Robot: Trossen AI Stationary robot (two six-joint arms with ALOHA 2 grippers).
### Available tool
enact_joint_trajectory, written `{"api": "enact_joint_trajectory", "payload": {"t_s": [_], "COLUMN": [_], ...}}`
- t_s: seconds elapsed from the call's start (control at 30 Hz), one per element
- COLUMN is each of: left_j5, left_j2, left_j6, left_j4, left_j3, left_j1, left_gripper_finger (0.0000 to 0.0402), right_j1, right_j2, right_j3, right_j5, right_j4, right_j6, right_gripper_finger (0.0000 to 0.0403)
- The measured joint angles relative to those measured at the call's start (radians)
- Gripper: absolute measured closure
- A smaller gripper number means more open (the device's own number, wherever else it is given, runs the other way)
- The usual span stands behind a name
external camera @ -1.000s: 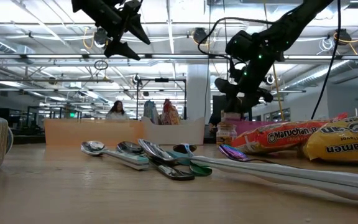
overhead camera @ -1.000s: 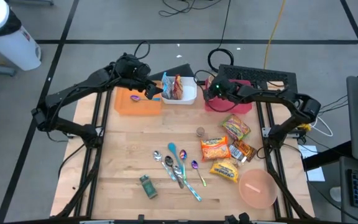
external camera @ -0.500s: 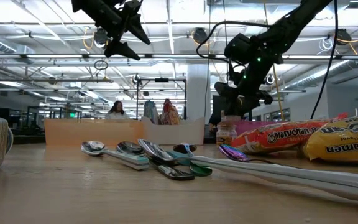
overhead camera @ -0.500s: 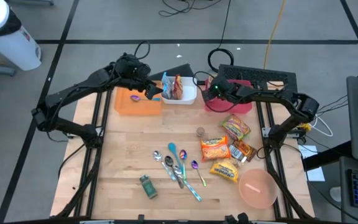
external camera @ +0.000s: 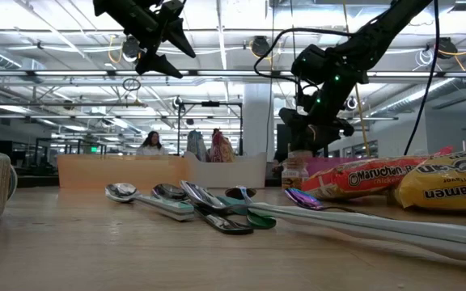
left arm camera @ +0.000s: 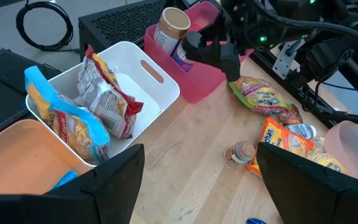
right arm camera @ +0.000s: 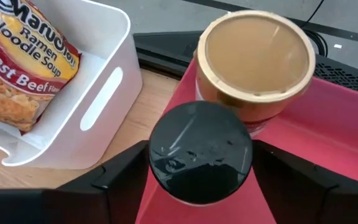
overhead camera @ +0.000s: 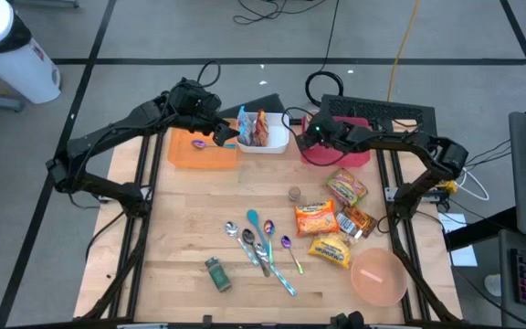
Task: Pick & Place Food Item
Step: Put the purple spice bottle into the red bin
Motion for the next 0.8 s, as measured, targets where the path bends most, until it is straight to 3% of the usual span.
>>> {"api": "enact_joint_trajectory", "payload": {"t_s": [0.33, 0.8], "left_j5": [0.000, 0.001], "left_j2": [0.000, 0.000], "left_j6": [-0.005, -0.009], "left_j4": [0.000, -0.001], "left_j3": [0.000, 0.000], "left_j1": [0.000, -0.027], "left_gripper_finger": [0.0082, 0.0082], "right_j1": [0.000, 0.010], "right_j2": [0.000, -0.018], "right_j3": [0.000, 0.000], "right_j5": [-0.032, -0.050], "right_j4": [0.071, 0.035], "right_j6": [-0.021, -0.073], "right_gripper_finger": [0.0138, 0.0138]}}
